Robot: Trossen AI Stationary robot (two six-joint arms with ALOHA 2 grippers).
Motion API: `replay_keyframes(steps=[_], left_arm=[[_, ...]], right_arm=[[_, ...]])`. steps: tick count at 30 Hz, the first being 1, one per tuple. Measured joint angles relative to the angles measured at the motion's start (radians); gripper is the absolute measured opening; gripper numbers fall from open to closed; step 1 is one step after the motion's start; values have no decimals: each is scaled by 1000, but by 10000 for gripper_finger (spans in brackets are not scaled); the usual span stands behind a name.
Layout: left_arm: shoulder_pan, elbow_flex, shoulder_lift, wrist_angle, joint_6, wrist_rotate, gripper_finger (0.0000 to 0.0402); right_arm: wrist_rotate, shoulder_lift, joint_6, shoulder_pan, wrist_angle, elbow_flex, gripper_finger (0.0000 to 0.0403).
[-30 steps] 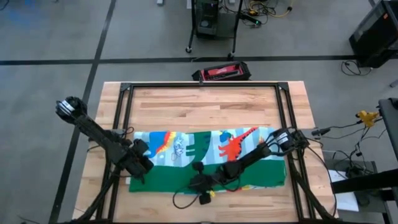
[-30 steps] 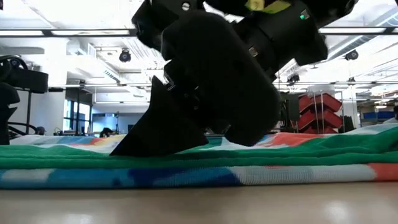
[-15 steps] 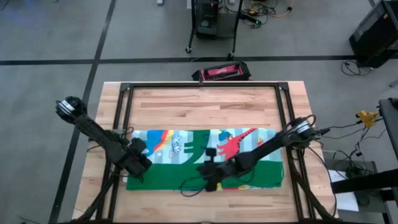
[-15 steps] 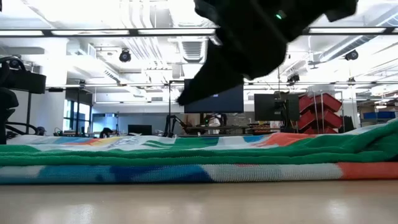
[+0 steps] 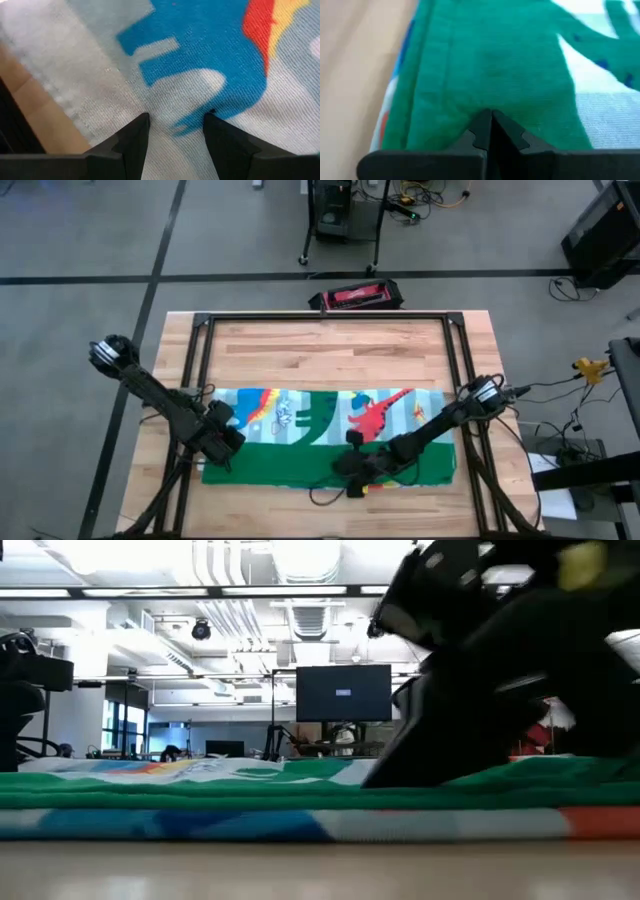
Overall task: Roll towel
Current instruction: Fold the green microfiber towel
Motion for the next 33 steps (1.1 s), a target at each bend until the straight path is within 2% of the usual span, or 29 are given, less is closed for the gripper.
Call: replay_keyframes(steps=[5, 8, 12, 14, 19, 23, 30, 33], left_arm=[[0, -4, 0, 3, -15, -3, 173], [0, -5, 0, 4, -16, -22, 178], [0, -7, 2, 4, -41, -64, 180], [0, -8, 2, 6, -54, -70, 179], [0, -13, 2, 13, -74, -75, 172], [0, -14, 1, 14, -85, -78, 170], [0, -14, 1, 15, -89, -80, 177], [0, -14, 1, 14, -92, -80, 180]], right_arm=[[113, -188, 39, 69, -229, 1, 0], [154, -295, 168, 126, -419, -17, 0], [143, -379, 360, 206, -544, -60, 0], [130, -380, 434, 240, -567, -85, 0], [-12, -337, 575, 277, -562, -124, 0], [-92, -288, 598, 281, -562, -122, 0], [-109, -296, 590, 288, -576, -118, 0], [-56, -353, 605, 297, -657, -107, 0]])
